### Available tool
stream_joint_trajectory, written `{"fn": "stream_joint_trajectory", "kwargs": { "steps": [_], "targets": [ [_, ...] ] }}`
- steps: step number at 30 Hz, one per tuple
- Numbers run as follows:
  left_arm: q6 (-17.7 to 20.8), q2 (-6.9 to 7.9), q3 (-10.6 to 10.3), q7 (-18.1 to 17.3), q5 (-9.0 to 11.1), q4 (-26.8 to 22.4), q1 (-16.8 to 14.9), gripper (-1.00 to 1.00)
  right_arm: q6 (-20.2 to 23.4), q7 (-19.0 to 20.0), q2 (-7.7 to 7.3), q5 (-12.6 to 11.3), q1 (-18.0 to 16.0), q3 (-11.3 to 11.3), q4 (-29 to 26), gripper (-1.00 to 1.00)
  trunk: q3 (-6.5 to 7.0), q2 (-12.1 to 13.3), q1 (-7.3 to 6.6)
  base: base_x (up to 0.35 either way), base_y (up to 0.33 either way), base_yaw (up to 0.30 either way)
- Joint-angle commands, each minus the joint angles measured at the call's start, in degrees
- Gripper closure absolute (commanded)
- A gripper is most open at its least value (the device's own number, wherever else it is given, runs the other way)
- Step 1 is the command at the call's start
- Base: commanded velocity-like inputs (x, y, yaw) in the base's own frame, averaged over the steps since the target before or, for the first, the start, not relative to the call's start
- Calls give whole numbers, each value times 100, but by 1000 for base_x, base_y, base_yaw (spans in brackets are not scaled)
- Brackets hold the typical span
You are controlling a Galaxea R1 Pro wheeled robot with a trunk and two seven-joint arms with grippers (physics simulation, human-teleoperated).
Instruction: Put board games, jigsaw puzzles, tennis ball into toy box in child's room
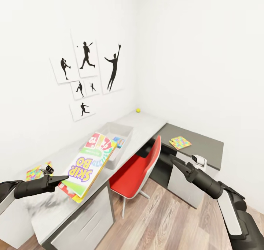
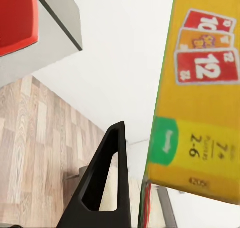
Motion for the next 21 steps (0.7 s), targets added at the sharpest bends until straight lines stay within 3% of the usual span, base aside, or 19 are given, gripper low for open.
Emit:
{"fn": "stream_joint_trajectory", "kwargs": {
  "steps": [1,8,15,21],
  "targets": [
    [25,8,-33,-23,21,3,-9,100,46,6,-3,-27,-5,-1,-1,-100,-5,-12,6,217,-62,0],
    [-20,7,-33,-23,30,3,-9,100,46,3,-2,-19,-5,-1,-8,-100,11,-12,6,175,-27,0],
    [-20,7,-33,-23,30,3,-8,100,46,-2,-1,-19,-5,-1,-12,-100,11,-12,6,175,-174,11],
    [-20,3,-33,-23,28,3,-9,100,45,-3,-1,-19,-5,2,-12,-100,33,-12,6,246,-176,183]
  ]
}}
